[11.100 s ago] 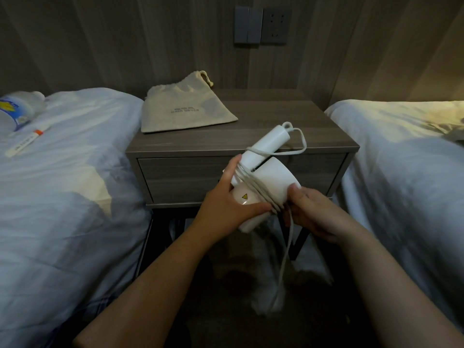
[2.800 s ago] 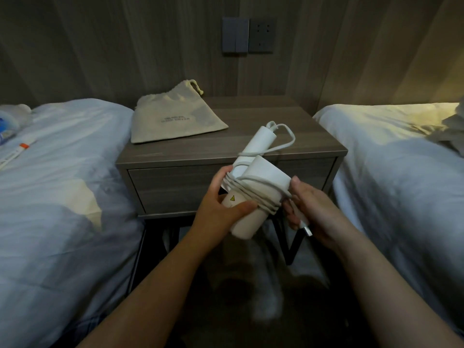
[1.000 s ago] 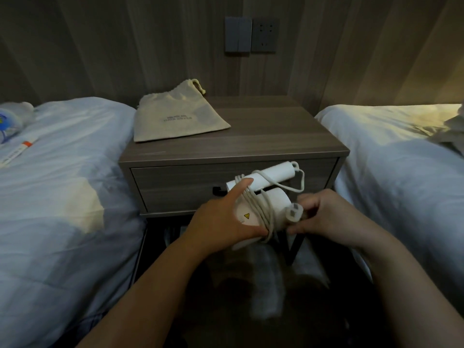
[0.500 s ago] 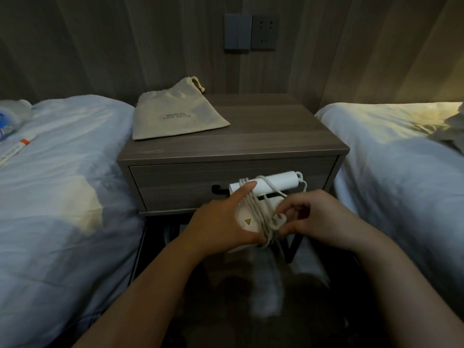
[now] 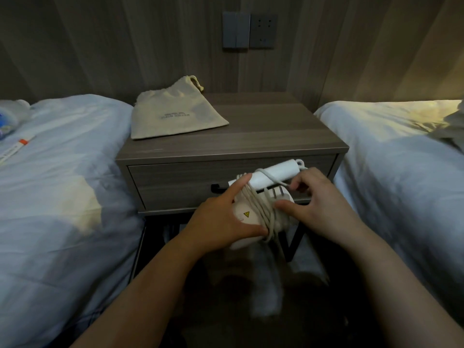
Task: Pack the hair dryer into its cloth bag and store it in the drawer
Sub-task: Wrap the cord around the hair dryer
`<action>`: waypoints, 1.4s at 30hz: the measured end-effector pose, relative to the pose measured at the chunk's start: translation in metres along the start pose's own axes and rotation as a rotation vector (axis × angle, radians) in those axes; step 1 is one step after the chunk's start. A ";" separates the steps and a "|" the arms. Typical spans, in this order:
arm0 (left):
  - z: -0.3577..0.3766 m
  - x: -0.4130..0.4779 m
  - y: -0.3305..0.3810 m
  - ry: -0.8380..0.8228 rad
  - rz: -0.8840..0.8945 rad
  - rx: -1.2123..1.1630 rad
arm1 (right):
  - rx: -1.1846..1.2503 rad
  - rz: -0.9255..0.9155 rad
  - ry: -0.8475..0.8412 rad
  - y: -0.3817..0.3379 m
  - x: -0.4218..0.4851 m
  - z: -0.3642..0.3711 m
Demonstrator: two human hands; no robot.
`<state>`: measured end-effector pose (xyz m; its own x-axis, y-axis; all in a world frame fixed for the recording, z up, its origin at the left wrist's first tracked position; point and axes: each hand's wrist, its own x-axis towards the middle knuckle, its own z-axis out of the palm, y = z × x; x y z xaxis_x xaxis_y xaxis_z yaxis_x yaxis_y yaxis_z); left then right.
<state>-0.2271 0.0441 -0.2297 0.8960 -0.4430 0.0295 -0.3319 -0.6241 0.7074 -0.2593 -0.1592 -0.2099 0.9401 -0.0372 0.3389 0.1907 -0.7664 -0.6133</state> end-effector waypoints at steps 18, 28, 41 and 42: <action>0.012 -0.007 0.008 0.050 0.017 -0.035 | 0.777 0.495 -0.337 0.007 -0.006 0.025; 0.005 -0.006 0.010 0.074 -0.026 -0.519 | 0.687 0.453 -0.038 -0.015 -0.009 0.019; -0.063 0.082 0.044 0.251 -0.134 -0.825 | 0.993 0.495 0.142 -0.040 0.111 -0.013; -0.072 0.091 0.040 0.299 -0.125 -0.756 | 1.014 0.515 0.143 -0.039 0.126 -0.013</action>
<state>-0.1376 0.0252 -0.1476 0.9894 -0.1419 0.0303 -0.0317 -0.0079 0.9995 -0.1518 -0.1420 -0.1342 0.9445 -0.3185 -0.0810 -0.0064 0.2284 -0.9736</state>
